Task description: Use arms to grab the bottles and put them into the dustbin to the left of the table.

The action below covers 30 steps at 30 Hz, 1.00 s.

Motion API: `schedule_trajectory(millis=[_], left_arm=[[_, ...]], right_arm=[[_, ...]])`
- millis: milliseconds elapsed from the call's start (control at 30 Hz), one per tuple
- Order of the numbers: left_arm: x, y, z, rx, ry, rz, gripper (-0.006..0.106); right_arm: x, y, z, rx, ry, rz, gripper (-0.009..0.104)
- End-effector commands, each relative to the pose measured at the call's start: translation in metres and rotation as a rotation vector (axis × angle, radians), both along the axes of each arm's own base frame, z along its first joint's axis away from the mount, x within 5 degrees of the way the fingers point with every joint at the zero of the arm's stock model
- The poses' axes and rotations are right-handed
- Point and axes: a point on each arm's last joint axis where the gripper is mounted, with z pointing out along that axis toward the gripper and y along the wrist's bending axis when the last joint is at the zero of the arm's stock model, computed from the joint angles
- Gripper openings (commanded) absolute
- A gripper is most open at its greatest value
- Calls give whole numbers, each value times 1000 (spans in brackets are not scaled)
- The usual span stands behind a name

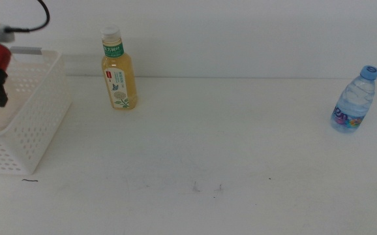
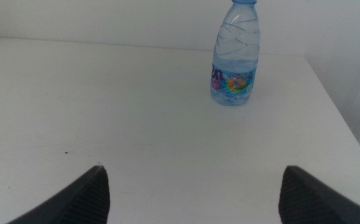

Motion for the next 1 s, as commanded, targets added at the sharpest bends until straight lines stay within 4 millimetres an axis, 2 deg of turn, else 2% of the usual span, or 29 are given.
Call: schedule_trajectory(millis=[0,67,167,267,400,467,533,667,833,900,967], left_arm=[[5,4,-3,20,-22,-6,15],[9,5,-12,22,-16,-11,18],[14,6,-25,16,3,-12,29],[17,8,-39,18,32,-14,52],[19,10,-48,25,44,-25,90],[19,9,-48,18,54,-19,94],[15,7,-37,8,50,2,94],[3,-10,9,3,-48,13,94],[-33,-59,72,82,-259,-5,94],[-55,-82,92,99,-376,2,94],[-79,-107,103,83,-496,1,94]], right_arm=[[0,0,1,-9,-18,-4,92],[0,0,1,-9,-18,-4,92],[0,0,1,-9,-18,-4,92],[0,0,1,-9,-18,-4,92],[0,0,1,-9,-18,-4,92],[0,0,1,-9,-18,-4,92],[0,0,1,-9,-18,-4,92],[0,0,1,-9,-18,-4,92],[0,0,1,-9,-18,-4,92],[0,0,1,-9,-18,-4,92],[0,0,1,-9,-18,-4,92]])
